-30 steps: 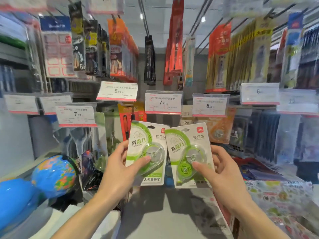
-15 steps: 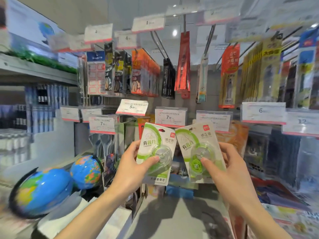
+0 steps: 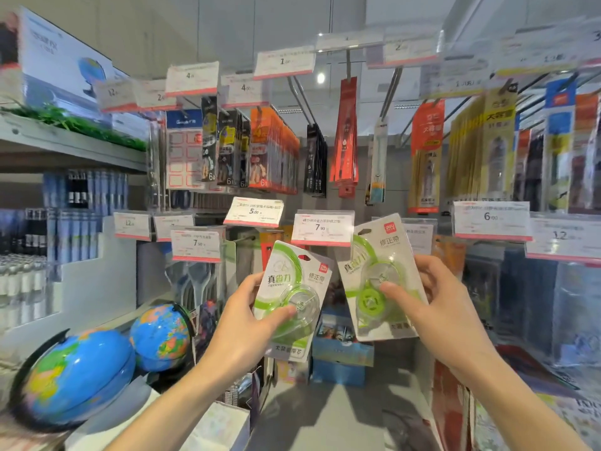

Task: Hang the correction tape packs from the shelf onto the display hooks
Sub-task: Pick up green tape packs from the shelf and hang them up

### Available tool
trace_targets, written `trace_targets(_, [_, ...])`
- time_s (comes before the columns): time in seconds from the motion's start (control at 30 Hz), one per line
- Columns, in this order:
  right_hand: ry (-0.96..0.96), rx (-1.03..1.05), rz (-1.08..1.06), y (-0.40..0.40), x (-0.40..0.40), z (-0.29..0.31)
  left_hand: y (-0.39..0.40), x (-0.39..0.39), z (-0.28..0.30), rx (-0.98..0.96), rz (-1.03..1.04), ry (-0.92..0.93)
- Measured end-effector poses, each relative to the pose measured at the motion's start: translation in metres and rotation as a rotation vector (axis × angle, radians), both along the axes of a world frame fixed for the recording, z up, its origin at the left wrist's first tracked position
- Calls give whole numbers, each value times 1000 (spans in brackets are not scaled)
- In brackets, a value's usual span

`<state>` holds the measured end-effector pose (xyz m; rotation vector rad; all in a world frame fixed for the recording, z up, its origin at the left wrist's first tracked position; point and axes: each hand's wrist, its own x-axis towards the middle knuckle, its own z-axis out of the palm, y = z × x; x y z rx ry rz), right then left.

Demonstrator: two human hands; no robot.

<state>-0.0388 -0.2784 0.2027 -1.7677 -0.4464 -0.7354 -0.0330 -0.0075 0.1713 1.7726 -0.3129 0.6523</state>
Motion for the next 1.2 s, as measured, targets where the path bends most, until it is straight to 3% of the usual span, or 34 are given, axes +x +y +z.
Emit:
trace_targets(0.23, [20, 83, 85, 1, -5, 11, 6, -9, 10, 37, 4, -53])
trace_targets(0.63, [37, 4, 29, -11, -8, -14, 19, -16, 40, 79, 63, -169])
trace_targets(1.2, [81, 167, 66, 59, 71, -25, 25, -8, 44, 44, 66, -163])
